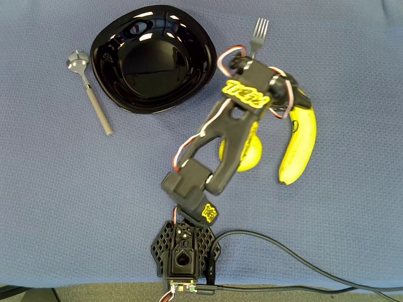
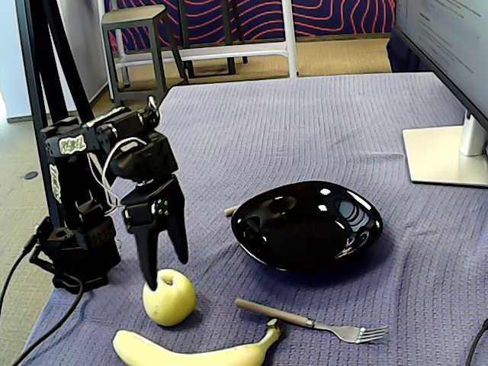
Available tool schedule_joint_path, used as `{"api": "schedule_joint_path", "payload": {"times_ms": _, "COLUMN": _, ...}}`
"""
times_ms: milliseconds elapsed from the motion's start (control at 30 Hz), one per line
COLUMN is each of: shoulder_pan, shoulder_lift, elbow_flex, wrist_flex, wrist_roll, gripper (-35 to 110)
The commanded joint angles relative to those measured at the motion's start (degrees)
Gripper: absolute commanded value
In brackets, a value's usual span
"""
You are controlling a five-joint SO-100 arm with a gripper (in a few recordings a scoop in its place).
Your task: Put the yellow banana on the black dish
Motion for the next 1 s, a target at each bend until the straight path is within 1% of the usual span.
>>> {"api": "schedule_joint_path", "payload": {"times_ms": 0, "shoulder_pan": 4.0, "shoulder_lift": -2.5, "elbow_flex": -6.2, "wrist_flex": 1.2, "wrist_roll": 0.2, "gripper": 33}}
{"api": "schedule_joint_path", "payload": {"times_ms": 167, "shoulder_pan": 7.6, "shoulder_lift": -6.9, "elbow_flex": -9.1, "wrist_flex": 0.6, "wrist_roll": 0.0, "gripper": 32}}
{"api": "schedule_joint_path", "payload": {"times_ms": 333, "shoulder_pan": 8.6, "shoulder_lift": -13.4, "elbow_flex": -14.0, "wrist_flex": 5.2, "wrist_roll": -0.6, "gripper": 32}}
{"api": "schedule_joint_path", "payload": {"times_ms": 467, "shoulder_pan": 10.0, "shoulder_lift": -18.1, "elbow_flex": -16.6, "wrist_flex": 5.4, "wrist_roll": -1.9, "gripper": 32}}
{"api": "schedule_joint_path", "payload": {"times_ms": 767, "shoulder_pan": 9.5, "shoulder_lift": -27.2, "elbow_flex": -26.3, "wrist_flex": 10.8, "wrist_roll": -4.5, "gripper": 38}}
{"api": "schedule_joint_path", "payload": {"times_ms": 967, "shoulder_pan": 9.9, "shoulder_lift": -31.8, "elbow_flex": -29.7, "wrist_flex": 10.4, "wrist_roll": -7.4, "gripper": 38}}
